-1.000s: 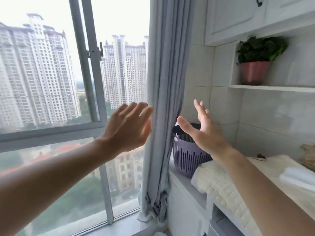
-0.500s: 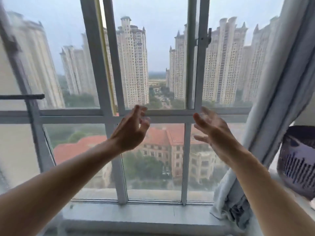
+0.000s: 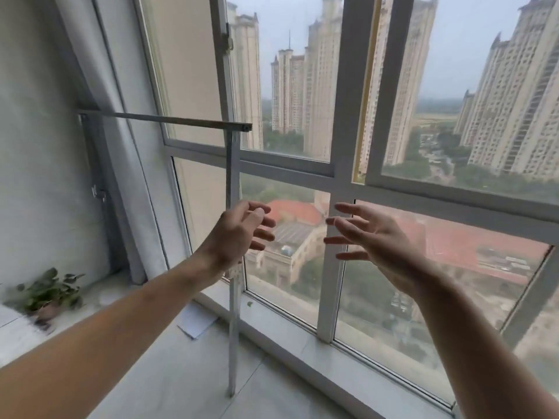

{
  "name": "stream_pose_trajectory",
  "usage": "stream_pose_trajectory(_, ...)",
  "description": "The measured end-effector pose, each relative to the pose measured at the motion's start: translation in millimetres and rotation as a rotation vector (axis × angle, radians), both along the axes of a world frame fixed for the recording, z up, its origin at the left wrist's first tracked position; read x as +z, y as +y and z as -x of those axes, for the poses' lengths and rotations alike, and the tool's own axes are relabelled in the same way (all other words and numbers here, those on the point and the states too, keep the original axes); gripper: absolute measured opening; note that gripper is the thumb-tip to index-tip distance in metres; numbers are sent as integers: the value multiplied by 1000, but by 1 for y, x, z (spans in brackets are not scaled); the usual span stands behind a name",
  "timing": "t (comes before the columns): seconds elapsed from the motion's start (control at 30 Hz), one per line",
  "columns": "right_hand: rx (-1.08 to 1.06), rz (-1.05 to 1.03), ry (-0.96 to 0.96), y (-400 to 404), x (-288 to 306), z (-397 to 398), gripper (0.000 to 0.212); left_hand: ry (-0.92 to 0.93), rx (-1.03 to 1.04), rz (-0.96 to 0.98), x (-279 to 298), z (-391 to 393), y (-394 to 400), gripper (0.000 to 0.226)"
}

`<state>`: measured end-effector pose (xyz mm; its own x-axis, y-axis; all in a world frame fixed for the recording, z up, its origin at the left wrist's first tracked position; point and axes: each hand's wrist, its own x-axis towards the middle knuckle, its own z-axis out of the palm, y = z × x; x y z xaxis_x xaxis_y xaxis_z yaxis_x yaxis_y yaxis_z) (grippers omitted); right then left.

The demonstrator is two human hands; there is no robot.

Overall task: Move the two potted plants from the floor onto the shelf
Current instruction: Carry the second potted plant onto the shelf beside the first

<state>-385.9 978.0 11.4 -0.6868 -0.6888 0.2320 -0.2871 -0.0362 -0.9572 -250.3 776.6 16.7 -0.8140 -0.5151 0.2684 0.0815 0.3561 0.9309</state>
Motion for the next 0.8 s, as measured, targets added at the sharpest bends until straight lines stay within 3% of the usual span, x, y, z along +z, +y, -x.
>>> stream_pose_trajectory(0.3, 245, 4, -31, -154, -37, 33, 28, -53, 338, -191, -27, -21, -104, 26)
stream_pose_trajectory(0.57, 484, 38, -107, -283, -53, -7, 26, -6, 627, -276, -48, -92, -189, 26)
stream_pose_trajectory(0.8, 564, 49, -96, -396, -49, -41, 28, 62, 722, -247, -46, -141, -290, 26)
